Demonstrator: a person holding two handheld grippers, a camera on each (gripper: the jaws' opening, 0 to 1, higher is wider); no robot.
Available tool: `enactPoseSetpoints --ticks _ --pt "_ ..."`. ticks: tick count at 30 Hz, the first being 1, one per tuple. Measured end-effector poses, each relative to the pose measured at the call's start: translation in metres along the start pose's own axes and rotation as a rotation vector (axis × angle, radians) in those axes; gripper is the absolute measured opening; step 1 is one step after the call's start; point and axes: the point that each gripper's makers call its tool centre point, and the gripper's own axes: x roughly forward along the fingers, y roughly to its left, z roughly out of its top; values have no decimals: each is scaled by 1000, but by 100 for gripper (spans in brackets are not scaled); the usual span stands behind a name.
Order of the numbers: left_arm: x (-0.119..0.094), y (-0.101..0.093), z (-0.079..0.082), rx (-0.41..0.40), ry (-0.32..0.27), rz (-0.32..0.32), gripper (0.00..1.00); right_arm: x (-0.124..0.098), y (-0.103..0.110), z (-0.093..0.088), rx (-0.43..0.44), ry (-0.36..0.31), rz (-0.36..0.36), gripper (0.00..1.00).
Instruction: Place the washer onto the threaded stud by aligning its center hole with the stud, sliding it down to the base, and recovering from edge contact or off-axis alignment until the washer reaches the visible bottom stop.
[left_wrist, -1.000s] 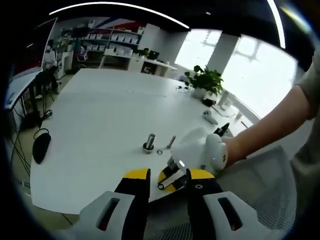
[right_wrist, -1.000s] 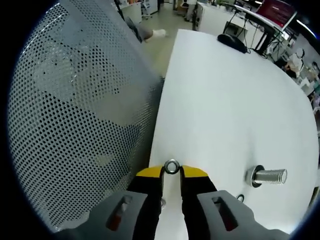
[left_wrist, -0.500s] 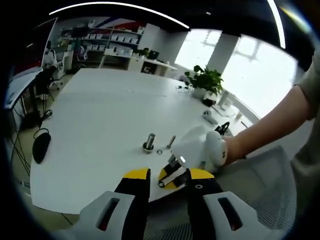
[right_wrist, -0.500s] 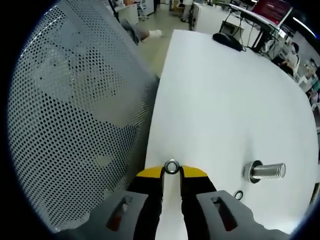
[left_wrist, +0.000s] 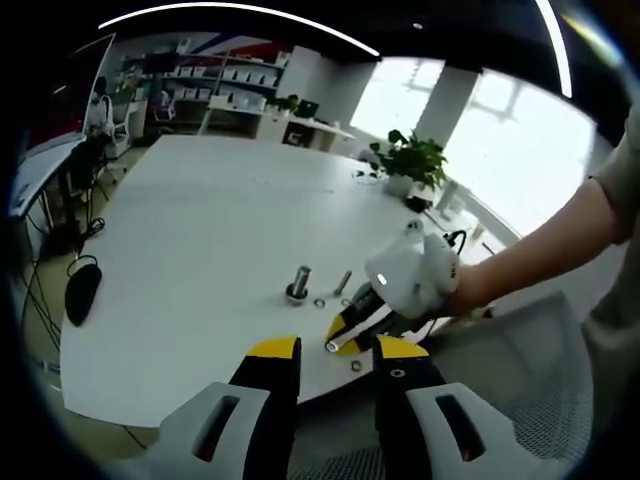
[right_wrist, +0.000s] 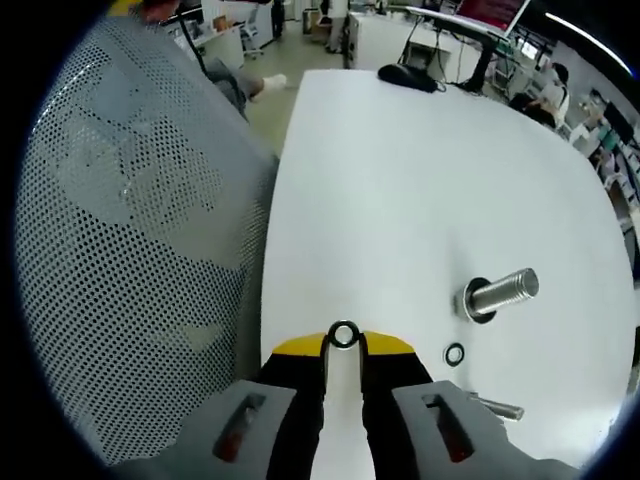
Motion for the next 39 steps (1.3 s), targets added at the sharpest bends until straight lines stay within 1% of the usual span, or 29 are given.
enactPoseSetpoints --ticks 4,8,11,13,18,22,27,31,36,39 --pt "0 0 -1 1 6 2 27 -11 -9 -10 32 -15 -23 14" --pt "0 0 -1 5 9 -2 27 -25 -21 -17 74 -46 -55 14" --pt "1 -1 -3 10 20 -1 27 -34 -34 -25 111 -71 -87 14" --pt "1 0 -4 9 22 2 27 -39 -39 -32 143 -75 -98 14" --pt "0 2 -2 1 14 13 27 -54 -48 -44 183 -91 -130 14" --pt "2 2 -3 6 26 11 26 -63 -58 -51 214 -108 -156 14" --pt "1 2 -4 10 29 13 26 -72 -68 -51 237 -131 -182 14" --pt "1 3 -4 5 28 19 26 -78 -74 -46 232 -151 -201 14" --pt "1 2 -5 7 34 22 26 -79 -82 -41 219 -157 -212 14" --pt "1 3 -6 11 39 24 26 -81 -89 -33 212 -177 -221 14"
